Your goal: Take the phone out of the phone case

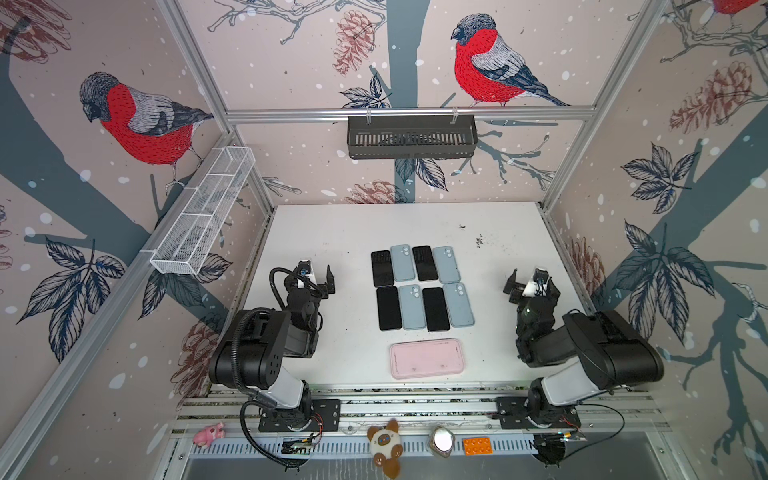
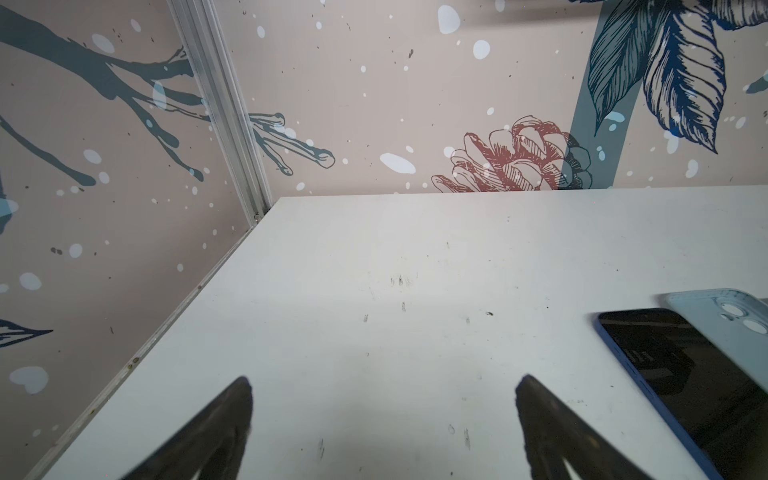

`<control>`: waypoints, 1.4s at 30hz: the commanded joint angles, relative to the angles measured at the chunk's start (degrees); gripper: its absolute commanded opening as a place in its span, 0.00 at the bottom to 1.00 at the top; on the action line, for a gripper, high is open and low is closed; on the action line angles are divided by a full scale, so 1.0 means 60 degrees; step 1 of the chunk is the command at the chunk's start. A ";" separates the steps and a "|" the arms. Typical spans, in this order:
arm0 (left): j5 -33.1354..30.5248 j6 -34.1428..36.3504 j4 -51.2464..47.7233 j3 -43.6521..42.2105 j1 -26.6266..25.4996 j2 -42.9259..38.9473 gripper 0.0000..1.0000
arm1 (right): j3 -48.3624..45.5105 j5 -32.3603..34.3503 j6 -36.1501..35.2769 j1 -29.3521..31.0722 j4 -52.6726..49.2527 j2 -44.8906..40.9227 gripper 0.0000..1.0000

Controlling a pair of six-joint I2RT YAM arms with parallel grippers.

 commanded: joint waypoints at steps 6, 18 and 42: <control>0.0385 -0.0322 -0.0230 0.0110 0.0175 -0.0049 0.97 | 0.0151 0.0220 0.0584 0.0030 -0.0904 -0.0171 0.99; 0.0365 -0.0322 -0.0193 0.0086 0.0177 -0.0066 0.97 | 0.0231 0.0112 0.0644 -0.0036 -0.1142 -0.0201 0.99; 0.0360 -0.0322 -0.0206 0.0083 0.0188 -0.0066 0.97 | 0.0231 0.0098 0.0644 -0.0037 -0.1134 -0.0209 0.99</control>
